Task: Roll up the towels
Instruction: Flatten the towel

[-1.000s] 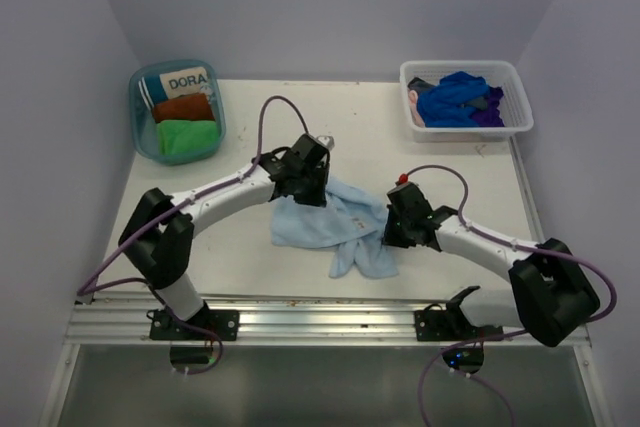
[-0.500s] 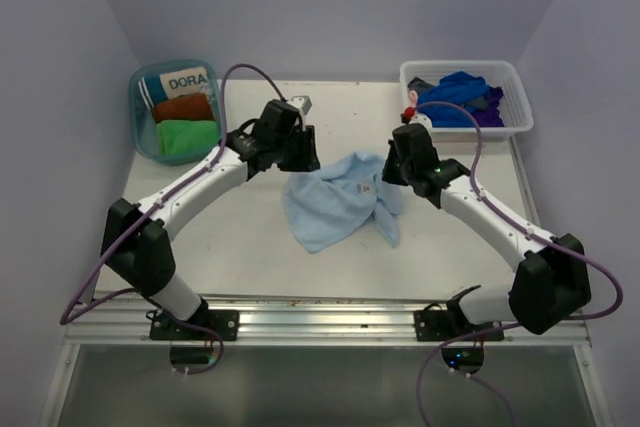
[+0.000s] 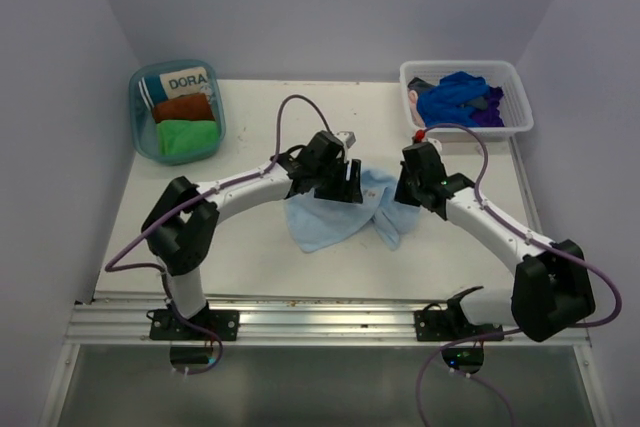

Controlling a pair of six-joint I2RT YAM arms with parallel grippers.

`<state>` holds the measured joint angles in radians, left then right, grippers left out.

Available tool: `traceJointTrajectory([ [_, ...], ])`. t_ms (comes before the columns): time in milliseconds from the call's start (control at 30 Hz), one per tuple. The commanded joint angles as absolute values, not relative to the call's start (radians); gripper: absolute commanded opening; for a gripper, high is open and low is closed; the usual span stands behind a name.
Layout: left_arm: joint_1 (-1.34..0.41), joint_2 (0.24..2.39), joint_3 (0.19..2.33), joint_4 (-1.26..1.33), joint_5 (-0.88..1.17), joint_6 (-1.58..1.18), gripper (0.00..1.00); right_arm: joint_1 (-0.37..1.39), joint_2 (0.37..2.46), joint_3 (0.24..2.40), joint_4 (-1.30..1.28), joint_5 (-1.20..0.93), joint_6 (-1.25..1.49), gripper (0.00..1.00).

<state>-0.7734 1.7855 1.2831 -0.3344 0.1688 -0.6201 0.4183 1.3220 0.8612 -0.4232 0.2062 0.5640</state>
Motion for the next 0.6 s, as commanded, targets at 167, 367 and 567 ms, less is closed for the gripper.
traceJointTrajectory([
  [167,-0.827,1.983,1.479,-0.390,0.111,-0.606,0.69,0.405,1.261,0.859,-0.423,0.183,0.575,0.00],
  [367,-0.833,1.979,1.476,-0.413,0.048,-0.618,0.30,0.403,1.250,0.854,-0.423,0.184,0.578,0.00],
  [567,-0.821,1.957,1.494,-0.488,0.008,-0.594,0.00,0.396,1.252,0.865,-0.425,0.192,0.575,0.00],
])
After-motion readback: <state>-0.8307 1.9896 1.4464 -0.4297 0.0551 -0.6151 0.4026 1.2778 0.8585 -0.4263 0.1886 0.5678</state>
